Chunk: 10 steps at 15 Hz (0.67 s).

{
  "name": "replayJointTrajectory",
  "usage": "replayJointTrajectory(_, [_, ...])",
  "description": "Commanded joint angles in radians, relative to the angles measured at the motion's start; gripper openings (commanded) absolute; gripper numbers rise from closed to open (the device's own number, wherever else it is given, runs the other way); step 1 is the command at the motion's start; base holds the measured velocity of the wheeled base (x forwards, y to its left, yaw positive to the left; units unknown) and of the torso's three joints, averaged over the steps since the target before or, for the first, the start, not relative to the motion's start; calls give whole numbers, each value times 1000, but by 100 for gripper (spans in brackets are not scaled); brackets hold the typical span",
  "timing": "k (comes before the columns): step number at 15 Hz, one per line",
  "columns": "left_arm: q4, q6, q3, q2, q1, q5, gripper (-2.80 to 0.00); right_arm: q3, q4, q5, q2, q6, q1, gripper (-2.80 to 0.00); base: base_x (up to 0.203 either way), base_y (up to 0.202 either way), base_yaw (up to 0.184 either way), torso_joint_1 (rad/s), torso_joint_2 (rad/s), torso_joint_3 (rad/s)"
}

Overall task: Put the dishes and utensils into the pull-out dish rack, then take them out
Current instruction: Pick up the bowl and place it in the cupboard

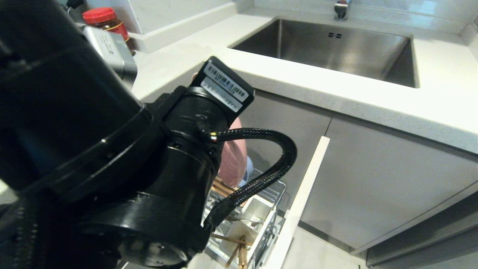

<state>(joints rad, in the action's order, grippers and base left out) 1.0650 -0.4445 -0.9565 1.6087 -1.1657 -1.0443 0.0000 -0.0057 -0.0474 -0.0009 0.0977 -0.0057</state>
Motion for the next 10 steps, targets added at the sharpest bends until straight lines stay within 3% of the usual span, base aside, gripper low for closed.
replayJointTrajectory(1, [62, -68, 83, 6, 66, -13, -280, 0, 0, 0, -2, 1, 0, -280, 0, 0, 0, 0, 0, 0])
replayJointTrajectory(6, [60, -345, 116, 27, 199, -27, -280, 0, 0, 0, -3, 1, 0, -280, 0, 0, 0, 0, 0, 0])
replayJointTrajectory(10, [36, -482, 137, 106, 258, -109, -280, 0, 0, 0, -5, 1, 0, -280, 0, 0, 0, 0, 0, 0])
